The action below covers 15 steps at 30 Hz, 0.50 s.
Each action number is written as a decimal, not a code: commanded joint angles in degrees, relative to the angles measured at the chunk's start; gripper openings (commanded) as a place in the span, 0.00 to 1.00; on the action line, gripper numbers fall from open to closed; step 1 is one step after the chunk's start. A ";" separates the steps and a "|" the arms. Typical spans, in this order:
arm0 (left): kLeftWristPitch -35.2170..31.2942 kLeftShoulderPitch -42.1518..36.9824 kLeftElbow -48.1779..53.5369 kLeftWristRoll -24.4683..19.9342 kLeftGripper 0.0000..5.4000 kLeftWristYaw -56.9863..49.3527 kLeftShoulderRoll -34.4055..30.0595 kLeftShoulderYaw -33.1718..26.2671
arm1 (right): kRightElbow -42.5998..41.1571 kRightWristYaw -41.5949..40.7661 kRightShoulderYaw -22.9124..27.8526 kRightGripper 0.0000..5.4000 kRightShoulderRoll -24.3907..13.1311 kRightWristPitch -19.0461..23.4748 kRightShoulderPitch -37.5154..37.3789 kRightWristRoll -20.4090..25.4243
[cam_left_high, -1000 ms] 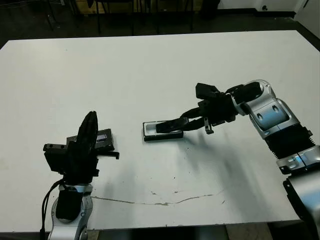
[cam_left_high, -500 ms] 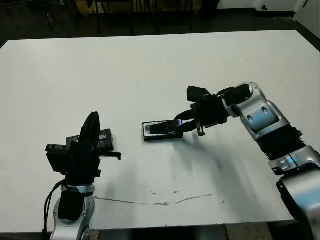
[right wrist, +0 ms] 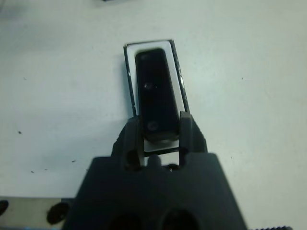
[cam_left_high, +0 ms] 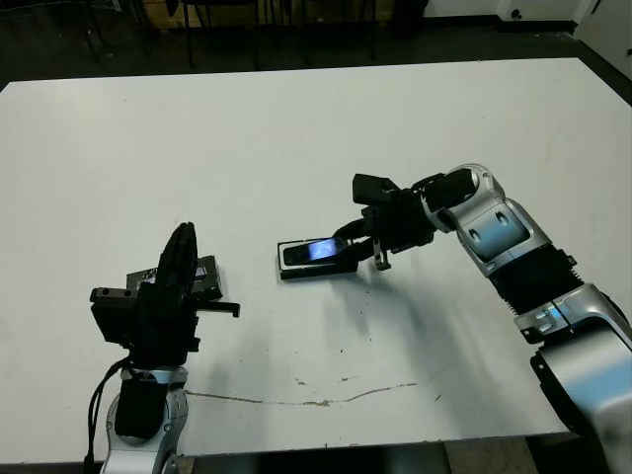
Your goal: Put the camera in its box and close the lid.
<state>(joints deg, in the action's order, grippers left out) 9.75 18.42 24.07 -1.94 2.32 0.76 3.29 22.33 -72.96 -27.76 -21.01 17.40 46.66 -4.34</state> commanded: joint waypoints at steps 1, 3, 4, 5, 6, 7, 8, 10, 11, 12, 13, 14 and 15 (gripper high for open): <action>-0.45 1.64 -0.48 -0.41 0.00 0.01 -0.20 -0.33 | -0.53 2.23 1.21 0.25 -2.27 -7.24 -1.94 -0.97; -0.47 1.52 -0.64 -0.54 0.00 0.04 -0.20 -0.32 | -0.51 3.26 2.03 0.32 -3.86 -9.44 -1.82 -1.71; -0.32 1.43 -0.82 -0.79 0.00 0.20 -0.22 -0.32 | -0.79 3.76 2.52 0.35 -4.59 -9.43 -1.69 -2.03; -0.25 1.37 -0.94 -0.93 0.00 0.32 -0.26 -0.31 | -1.33 4.09 3.09 0.38 -5.16 -8.73 -1.64 -2.10; -0.21 1.28 -1.03 -0.94 0.00 0.47 -0.38 -0.33 | -2.02 4.40 3.64 0.41 -5.73 -8.10 -1.62 -2.11; -0.31 1.22 -1.03 -0.95 0.00 0.56 -0.46 -0.34 | -2.56 4.70 4.09 0.44 -6.22 -7.88 -1.62 -2.13; -0.59 1.13 -0.92 -0.99 0.00 0.64 -0.53 -0.32 | -2.89 5.29 4.71 0.48 -6.72 -8.25 -1.69 -2.16; -1.13 1.04 -0.66 -1.08 0.00 0.70 -0.55 -0.26 | -2.68 5.77 5.79 0.54 -7.34 -8.84 -1.72 -1.74; -1.24 1.04 -0.59 -1.16 0.00 0.70 -0.46 -0.23 | -2.62 5.97 6.28 0.57 -7.63 -9.02 -1.73 -1.63; -1.27 1.02 -0.54 -1.13 0.00 0.68 -0.41 -0.21 | -2.57 5.90 6.91 0.61 -7.80 -8.68 -1.74 -1.16; -1.34 1.02 -0.47 -1.04 0.00 0.65 -0.41 -0.20 | -2.52 5.83 7.52 0.64 -7.97 -8.74 -1.80 -0.76; -1.46 1.04 -0.36 -0.82 0.00 0.58 -0.48 -0.21 | -2.39 5.46 8.20 0.67 -8.17 -8.81 -1.80 -0.06; -1.40 1.03 -0.35 -0.58 0.00 0.51 -0.54 -0.22 | -2.20 5.08 8.94 0.70 -8.29 -8.85 -1.84 0.78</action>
<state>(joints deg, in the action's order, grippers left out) 9.49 18.23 23.93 -2.68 2.84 0.67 3.22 19.49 -67.43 -19.68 -28.24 8.71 45.28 -4.30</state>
